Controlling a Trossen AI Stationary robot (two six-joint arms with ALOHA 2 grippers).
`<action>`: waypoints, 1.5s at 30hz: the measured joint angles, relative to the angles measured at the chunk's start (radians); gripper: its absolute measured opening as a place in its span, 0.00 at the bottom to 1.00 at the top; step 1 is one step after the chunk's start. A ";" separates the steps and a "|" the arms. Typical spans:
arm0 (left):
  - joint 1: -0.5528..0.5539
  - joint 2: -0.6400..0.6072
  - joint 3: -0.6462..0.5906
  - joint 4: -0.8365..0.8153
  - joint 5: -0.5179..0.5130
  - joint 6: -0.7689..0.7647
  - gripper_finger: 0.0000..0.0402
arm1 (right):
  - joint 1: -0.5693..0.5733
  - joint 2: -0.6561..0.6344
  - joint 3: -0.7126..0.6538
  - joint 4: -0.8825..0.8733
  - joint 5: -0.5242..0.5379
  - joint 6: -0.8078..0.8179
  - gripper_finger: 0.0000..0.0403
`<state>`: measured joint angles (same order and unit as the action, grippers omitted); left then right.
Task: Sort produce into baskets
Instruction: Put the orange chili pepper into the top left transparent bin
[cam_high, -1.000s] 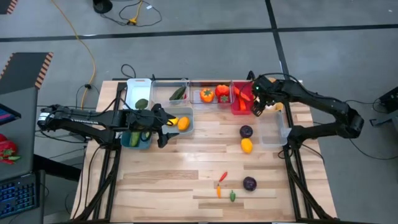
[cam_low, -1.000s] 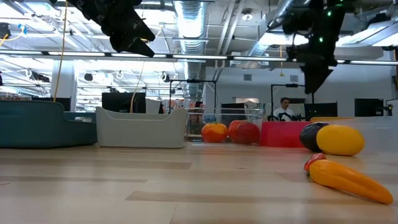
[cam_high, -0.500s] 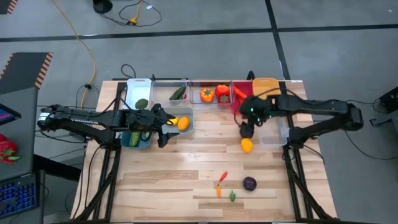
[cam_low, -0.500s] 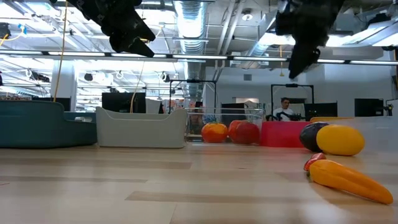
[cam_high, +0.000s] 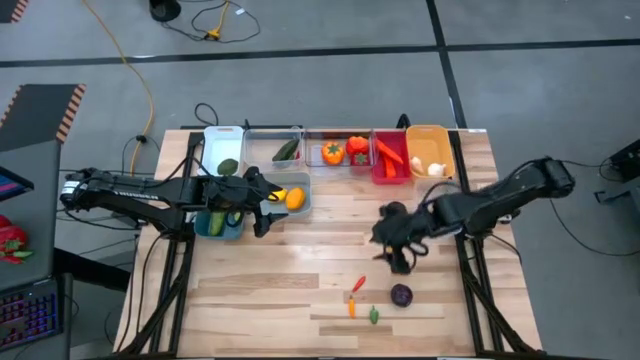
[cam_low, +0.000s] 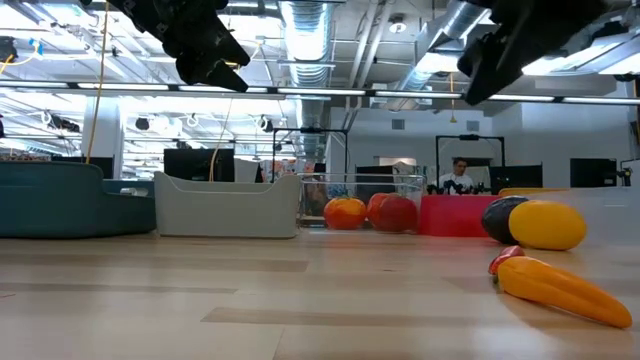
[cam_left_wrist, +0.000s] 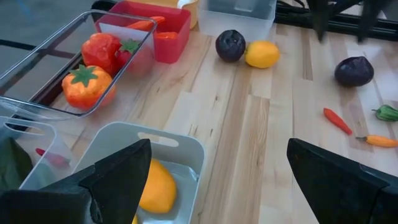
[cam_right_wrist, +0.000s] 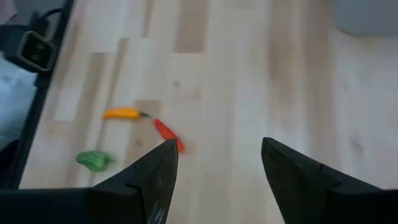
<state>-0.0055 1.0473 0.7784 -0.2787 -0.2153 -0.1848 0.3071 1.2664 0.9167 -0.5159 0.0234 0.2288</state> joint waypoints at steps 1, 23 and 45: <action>0.000 0.000 0.000 0.000 0.000 0.000 0.91 | 0.024 0.026 -0.002 0.027 0.001 -0.012 0.65; 0.000 0.000 0.000 0.000 0.000 -0.022 0.91 | 0.136 0.482 -0.003 0.221 0.003 -0.202 0.64; 0.000 0.000 0.000 0.000 0.000 -0.042 0.91 | 0.136 0.500 -0.001 0.225 0.001 -0.201 0.17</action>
<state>-0.0051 1.0473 0.7784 -0.2783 -0.2157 -0.2272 0.4427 1.7664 0.9161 -0.2912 0.0246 0.0280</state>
